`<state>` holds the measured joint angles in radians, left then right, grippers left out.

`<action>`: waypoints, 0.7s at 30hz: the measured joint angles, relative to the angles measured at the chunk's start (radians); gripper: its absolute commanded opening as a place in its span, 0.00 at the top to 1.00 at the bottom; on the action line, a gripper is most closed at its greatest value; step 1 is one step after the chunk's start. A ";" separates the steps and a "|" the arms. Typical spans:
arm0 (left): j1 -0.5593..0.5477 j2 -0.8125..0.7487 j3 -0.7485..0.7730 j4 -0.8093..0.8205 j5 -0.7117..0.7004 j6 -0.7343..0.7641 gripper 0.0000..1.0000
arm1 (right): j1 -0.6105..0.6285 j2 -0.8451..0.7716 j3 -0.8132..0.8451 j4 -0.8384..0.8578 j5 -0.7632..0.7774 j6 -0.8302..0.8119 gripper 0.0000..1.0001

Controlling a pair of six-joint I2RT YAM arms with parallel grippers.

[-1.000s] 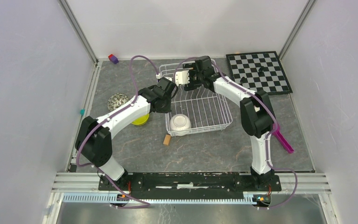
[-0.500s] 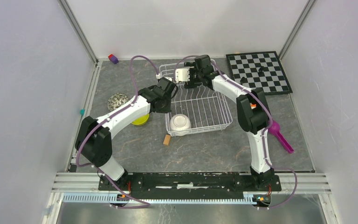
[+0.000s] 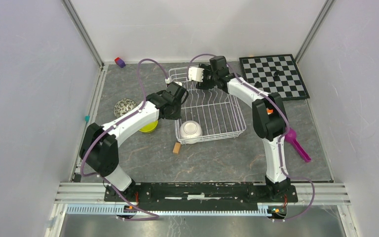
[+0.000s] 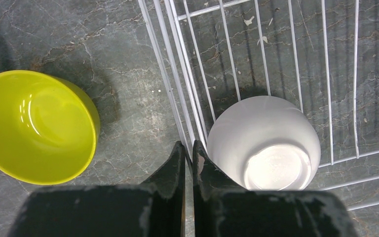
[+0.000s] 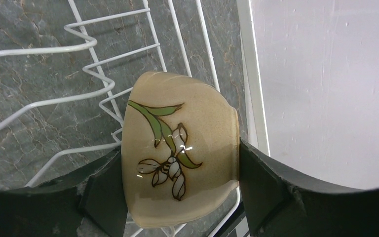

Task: Unload the bowls from the dish rack

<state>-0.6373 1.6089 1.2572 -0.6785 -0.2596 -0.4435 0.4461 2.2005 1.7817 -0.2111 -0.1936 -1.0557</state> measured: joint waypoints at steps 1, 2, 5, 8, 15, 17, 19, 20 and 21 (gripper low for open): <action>0.000 0.000 0.000 0.000 0.000 0.000 0.96 | -0.002 -0.005 -0.010 0.010 0.001 0.008 0.71; 0.000 0.000 0.000 0.000 0.000 0.000 0.96 | -0.002 -0.016 -0.031 0.028 0.003 0.019 0.72; 0.000 0.000 0.000 0.000 0.003 0.000 0.96 | -0.002 -0.060 -0.094 0.060 0.023 0.042 0.76; -0.002 0.000 0.000 0.000 0.006 0.004 0.96 | -0.001 -0.126 -0.173 0.111 0.064 0.066 0.83; -0.006 0.000 0.000 0.000 0.006 0.012 0.95 | -0.002 -0.278 -0.263 0.227 0.142 0.126 0.95; -0.006 0.000 0.000 0.000 0.005 0.013 0.95 | -0.002 -0.322 -0.276 0.258 0.155 0.153 1.00; -0.006 -0.001 0.000 0.000 0.005 0.013 0.94 | -0.002 -0.371 -0.299 0.286 0.166 0.191 1.00; -0.006 -0.001 0.000 0.000 0.005 0.013 0.94 | -0.002 -0.394 -0.315 0.300 0.171 0.207 1.00; -0.006 -0.001 0.000 0.000 0.004 0.013 0.94 | -0.002 -0.419 -0.337 0.314 0.177 0.230 1.00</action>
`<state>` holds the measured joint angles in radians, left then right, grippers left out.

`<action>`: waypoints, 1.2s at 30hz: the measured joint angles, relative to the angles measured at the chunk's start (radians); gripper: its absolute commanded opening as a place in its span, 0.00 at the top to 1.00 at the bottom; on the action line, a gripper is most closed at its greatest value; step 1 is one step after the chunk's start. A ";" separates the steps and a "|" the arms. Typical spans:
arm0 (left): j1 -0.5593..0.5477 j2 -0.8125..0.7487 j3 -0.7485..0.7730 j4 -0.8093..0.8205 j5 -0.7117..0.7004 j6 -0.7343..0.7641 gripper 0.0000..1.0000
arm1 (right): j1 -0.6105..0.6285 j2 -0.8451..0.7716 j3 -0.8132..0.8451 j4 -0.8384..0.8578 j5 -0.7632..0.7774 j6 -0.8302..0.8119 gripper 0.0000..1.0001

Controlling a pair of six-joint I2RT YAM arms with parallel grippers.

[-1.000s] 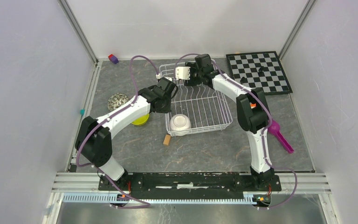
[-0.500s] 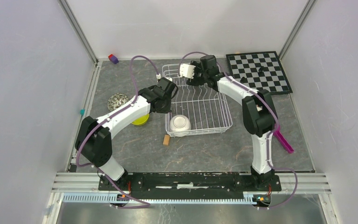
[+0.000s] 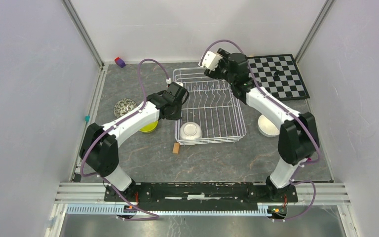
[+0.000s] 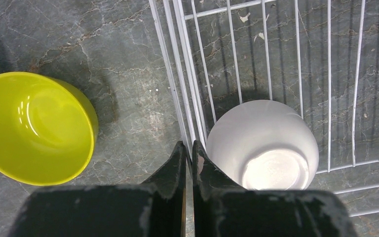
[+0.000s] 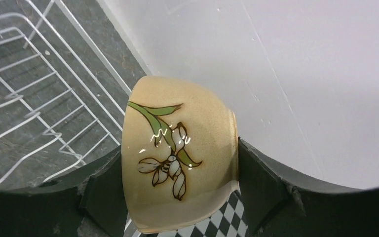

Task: Unload the bowls from the dish rack

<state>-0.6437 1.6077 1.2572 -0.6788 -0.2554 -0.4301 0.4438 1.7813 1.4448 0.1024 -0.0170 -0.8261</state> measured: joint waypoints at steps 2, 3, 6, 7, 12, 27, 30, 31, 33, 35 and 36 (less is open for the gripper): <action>0.000 0.000 0.000 0.000 -0.002 0.000 0.94 | 0.000 -0.055 -0.048 0.020 0.020 0.048 1.00; 0.000 0.000 0.000 0.000 -0.002 0.000 0.94 | 0.001 -0.090 -0.082 0.031 0.038 0.082 1.00; 0.000 -0.001 -0.001 0.000 -0.002 0.000 0.94 | 0.002 -0.183 -0.167 0.044 0.103 0.187 1.00; 0.000 -0.001 -0.001 0.000 -0.002 0.000 0.94 | 0.002 -0.212 -0.192 0.045 0.130 0.224 1.00; 0.000 -0.006 -0.004 -0.002 -0.007 0.000 0.94 | -0.005 -0.389 -0.340 0.044 0.303 0.403 1.00; -0.004 -0.012 -0.004 -0.046 -0.085 -0.016 0.96 | -0.095 -0.715 -0.565 -0.078 0.424 0.782 0.98; -0.005 -0.012 -0.004 -0.048 -0.095 -0.016 0.96 | -0.098 -0.723 -0.621 -0.113 0.417 0.854 0.65; -0.005 -0.012 -0.004 -0.049 -0.098 -0.016 0.96 | -0.099 -0.729 -0.641 -0.125 0.414 0.877 0.58; -0.006 -0.012 -0.004 -0.053 -0.110 -0.017 0.96 | -0.100 -0.745 -0.683 -0.147 0.412 0.918 0.52; -0.006 -0.012 -0.004 -0.055 -0.117 -0.018 0.95 | -0.102 -0.761 -0.718 -0.162 0.415 0.945 0.50; -0.006 -0.012 -0.004 -0.056 -0.121 -0.018 0.95 | -0.104 -0.768 -0.734 -0.168 0.415 0.958 0.48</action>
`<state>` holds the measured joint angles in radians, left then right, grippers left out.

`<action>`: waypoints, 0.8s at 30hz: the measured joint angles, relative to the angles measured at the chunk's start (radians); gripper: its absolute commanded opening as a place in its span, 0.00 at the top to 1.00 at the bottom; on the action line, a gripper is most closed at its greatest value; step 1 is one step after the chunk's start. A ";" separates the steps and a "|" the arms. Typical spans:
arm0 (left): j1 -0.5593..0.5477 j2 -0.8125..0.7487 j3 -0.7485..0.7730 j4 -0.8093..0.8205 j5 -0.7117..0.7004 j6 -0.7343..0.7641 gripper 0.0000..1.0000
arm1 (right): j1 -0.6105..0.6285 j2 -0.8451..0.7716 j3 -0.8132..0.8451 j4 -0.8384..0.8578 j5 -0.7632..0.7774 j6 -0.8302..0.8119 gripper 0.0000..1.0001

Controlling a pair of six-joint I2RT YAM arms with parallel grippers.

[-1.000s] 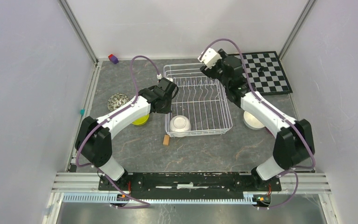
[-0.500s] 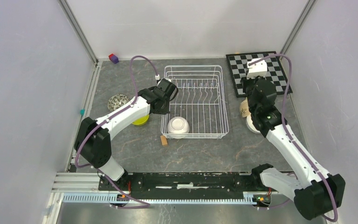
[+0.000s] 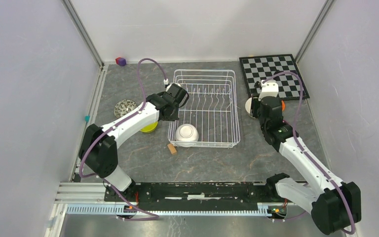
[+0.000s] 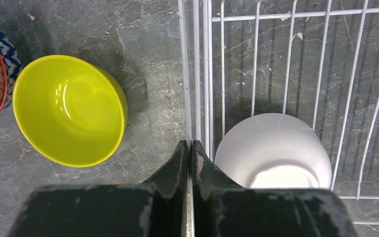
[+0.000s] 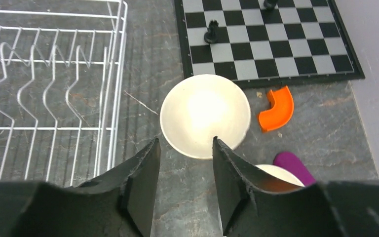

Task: Unload the bowls from the dish rack

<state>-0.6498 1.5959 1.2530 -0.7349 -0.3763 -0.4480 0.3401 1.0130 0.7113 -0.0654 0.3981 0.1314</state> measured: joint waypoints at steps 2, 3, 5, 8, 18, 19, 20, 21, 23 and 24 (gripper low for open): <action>0.000 0.000 0.000 -0.002 -0.011 0.000 0.95 | -0.012 -0.004 -0.014 -0.013 -0.003 0.020 0.44; 0.000 0.000 0.000 -0.004 -0.016 -0.001 0.95 | -0.018 -0.002 -0.014 -0.018 -0.005 0.029 0.44; 0.000 -0.002 0.000 -0.008 -0.026 -0.004 0.95 | -0.035 0.010 -0.014 -0.020 -0.006 0.050 0.43; -0.002 -0.005 0.000 -0.027 -0.052 -0.023 0.95 | -0.070 0.053 -0.008 -0.034 -0.005 0.095 0.41; -0.003 -0.011 0.000 -0.052 -0.094 -0.043 0.96 | -0.148 0.148 0.010 -0.088 -0.010 0.190 0.32; -0.003 -0.011 0.000 -0.053 -0.095 -0.045 0.96 | -0.157 0.154 0.012 -0.089 -0.009 0.197 0.32; -0.002 -0.011 0.000 -0.054 -0.094 -0.047 0.96 | -0.168 0.160 0.014 -0.090 -0.010 0.203 0.32; -0.002 -0.011 0.000 -0.055 -0.094 -0.051 0.96 | -0.182 0.167 0.018 -0.091 -0.012 0.208 0.33; -0.002 -0.011 0.000 -0.057 -0.094 -0.060 0.96 | -0.207 0.177 0.020 -0.094 -0.017 0.217 0.33; -0.001 -0.011 0.000 -0.058 -0.093 -0.061 0.96 | -0.214 0.180 0.020 -0.095 -0.021 0.219 0.33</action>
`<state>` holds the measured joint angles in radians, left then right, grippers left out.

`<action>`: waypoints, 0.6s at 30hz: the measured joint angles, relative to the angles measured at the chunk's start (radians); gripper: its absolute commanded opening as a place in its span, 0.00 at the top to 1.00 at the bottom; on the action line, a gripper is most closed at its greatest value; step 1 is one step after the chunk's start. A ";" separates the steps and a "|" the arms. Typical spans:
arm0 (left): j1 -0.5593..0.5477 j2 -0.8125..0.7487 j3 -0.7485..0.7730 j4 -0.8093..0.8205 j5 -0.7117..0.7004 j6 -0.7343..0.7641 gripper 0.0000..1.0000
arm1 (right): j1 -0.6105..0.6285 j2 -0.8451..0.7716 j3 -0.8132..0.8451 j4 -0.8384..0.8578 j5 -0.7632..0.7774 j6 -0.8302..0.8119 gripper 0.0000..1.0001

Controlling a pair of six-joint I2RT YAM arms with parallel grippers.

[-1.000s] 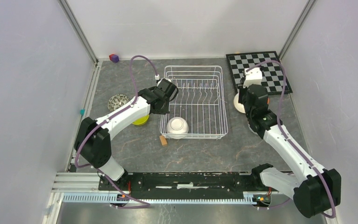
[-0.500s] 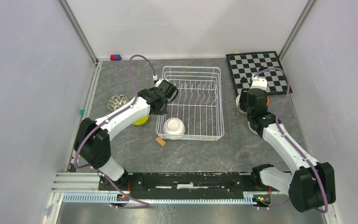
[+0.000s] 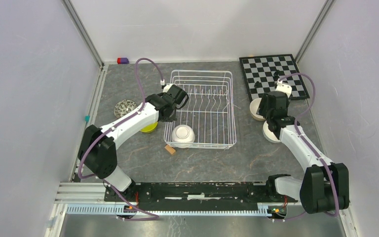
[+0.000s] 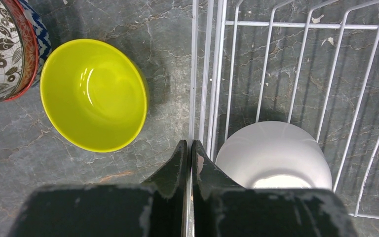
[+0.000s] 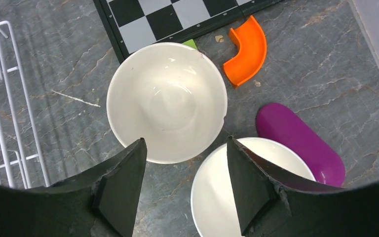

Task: Unload the bowls from the dish rack

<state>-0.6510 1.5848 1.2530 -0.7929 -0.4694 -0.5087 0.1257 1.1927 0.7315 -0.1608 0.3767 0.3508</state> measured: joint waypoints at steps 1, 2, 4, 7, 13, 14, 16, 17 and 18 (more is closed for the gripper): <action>0.000 0.000 0.000 -0.001 0.001 -0.002 0.97 | -0.005 0.000 0.000 -0.003 -0.005 0.001 0.33; 0.002 0.000 0.000 -0.002 0.004 -0.004 0.97 | -0.006 0.000 0.000 -0.005 -0.013 0.002 0.33; 0.004 0.000 0.000 -0.002 0.013 -0.010 0.98 | -0.006 0.000 0.000 -0.008 -0.030 0.002 0.32; 0.010 -0.001 0.000 -0.001 0.035 -0.012 0.98 | -0.005 0.000 0.000 -0.016 -0.036 0.002 0.32; 0.017 -0.008 0.000 0.002 0.086 -0.013 0.97 | -0.006 0.003 0.005 -0.043 0.006 0.013 0.33; 0.017 -0.009 0.000 0.005 0.093 -0.014 0.97 | -0.008 0.006 0.007 -0.045 0.017 0.014 0.33; 0.017 -0.010 -0.001 0.008 0.110 -0.014 0.97 | -0.018 0.015 0.016 -0.047 0.035 0.020 0.34; 0.017 -0.010 -0.003 0.013 0.117 -0.014 0.97 | -0.027 0.022 0.021 -0.047 0.043 0.023 0.35; 0.017 -0.010 -0.006 0.018 0.126 -0.014 0.97 | -0.038 0.029 0.027 -0.048 0.051 0.027 0.35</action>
<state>-0.6342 1.5749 1.2469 -0.7753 -0.3431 -0.5232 0.0875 1.2221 0.7582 -0.2085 0.4278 0.3779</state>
